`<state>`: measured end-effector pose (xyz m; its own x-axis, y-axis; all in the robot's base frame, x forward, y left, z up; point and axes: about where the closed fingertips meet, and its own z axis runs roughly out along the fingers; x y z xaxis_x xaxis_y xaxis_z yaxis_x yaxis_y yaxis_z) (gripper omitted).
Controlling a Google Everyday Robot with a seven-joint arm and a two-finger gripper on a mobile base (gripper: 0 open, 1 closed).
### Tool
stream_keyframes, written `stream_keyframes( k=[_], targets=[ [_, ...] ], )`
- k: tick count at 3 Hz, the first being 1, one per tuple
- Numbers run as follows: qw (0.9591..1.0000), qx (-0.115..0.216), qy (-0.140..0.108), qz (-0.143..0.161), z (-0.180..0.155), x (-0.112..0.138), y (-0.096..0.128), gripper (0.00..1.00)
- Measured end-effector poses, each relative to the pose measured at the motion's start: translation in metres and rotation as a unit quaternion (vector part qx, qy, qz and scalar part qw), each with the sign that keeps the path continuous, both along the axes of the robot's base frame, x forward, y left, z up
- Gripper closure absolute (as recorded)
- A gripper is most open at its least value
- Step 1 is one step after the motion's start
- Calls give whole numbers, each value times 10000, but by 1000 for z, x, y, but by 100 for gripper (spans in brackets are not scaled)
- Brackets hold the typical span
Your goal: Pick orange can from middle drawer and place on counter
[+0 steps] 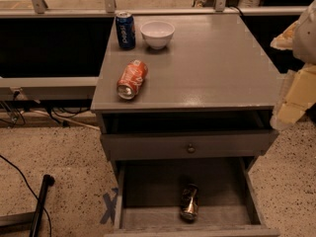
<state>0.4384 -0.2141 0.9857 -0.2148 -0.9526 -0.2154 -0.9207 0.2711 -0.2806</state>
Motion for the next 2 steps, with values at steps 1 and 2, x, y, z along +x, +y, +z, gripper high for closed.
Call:
stream_keyframes(
  k=[1, 2],
  targets=[
    [10000, 0, 0, 0, 0, 0, 0, 0],
    [9990, 258, 360, -4, -18, -1, 0, 0]
  ],
)
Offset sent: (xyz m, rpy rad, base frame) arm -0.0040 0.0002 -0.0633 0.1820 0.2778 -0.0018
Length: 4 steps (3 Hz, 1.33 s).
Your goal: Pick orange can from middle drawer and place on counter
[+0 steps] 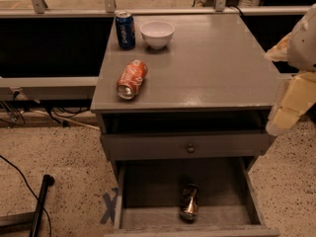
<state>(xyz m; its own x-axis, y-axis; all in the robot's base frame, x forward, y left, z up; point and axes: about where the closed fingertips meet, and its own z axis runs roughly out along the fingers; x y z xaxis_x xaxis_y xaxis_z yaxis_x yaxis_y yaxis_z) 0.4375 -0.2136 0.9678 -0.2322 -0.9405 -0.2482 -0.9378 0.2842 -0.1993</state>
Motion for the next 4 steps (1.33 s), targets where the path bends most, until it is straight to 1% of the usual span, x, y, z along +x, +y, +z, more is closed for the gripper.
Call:
stream_keyframes(
  k=[1, 2, 3, 4],
  targets=[
    [9935, 732, 690, -537, -51, -12, 8, 0],
    [9680, 1386, 1201, -1715, -110, -39, 15, 0],
    [9355, 2056, 1252, -2585, -147, -73, 24, 0],
    [9206, 2187, 1251, -2983, -172, -88, 12, 0]
  ],
)
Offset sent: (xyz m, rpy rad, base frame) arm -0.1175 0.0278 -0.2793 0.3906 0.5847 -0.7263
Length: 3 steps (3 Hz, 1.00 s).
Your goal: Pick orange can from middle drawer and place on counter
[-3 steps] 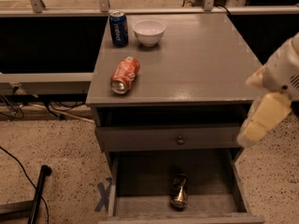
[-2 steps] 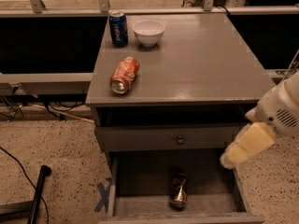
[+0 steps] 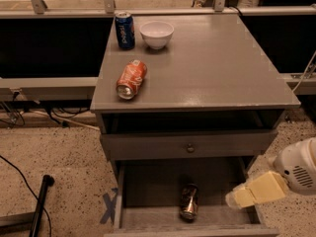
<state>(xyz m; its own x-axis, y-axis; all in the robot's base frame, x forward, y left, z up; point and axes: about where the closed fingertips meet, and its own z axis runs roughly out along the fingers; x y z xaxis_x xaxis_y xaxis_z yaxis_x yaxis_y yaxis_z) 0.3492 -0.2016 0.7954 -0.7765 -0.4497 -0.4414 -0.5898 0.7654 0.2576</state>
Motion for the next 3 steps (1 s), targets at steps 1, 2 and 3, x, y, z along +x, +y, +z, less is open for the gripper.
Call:
stream_keyframes(
  k=[1, 2, 3],
  targets=[
    [9993, -142, 304, -149, -19, 16, -8, 0],
    [9914, -244, 896, -921, -83, 27, -35, 0],
    [9742, -341, 1173, -1899, -149, 30, -59, 0]
  ],
)
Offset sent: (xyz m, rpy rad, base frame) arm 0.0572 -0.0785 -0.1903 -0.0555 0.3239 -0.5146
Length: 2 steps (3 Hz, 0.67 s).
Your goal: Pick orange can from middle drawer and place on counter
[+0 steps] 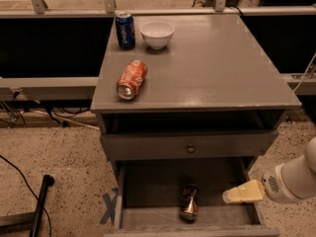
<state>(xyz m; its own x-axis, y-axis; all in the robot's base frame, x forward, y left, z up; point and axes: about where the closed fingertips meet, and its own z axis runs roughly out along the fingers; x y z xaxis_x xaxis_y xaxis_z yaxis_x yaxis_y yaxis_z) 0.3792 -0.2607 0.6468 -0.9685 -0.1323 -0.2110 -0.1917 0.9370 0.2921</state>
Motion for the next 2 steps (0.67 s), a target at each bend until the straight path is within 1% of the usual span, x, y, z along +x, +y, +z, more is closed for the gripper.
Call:
stream_keyframes(
  k=[1, 2],
  targets=[
    [9984, 24, -200, -522, -2, 16, -3, 0],
    [9984, 25, -203, -523, -2, 16, -3, 0]
  ],
)
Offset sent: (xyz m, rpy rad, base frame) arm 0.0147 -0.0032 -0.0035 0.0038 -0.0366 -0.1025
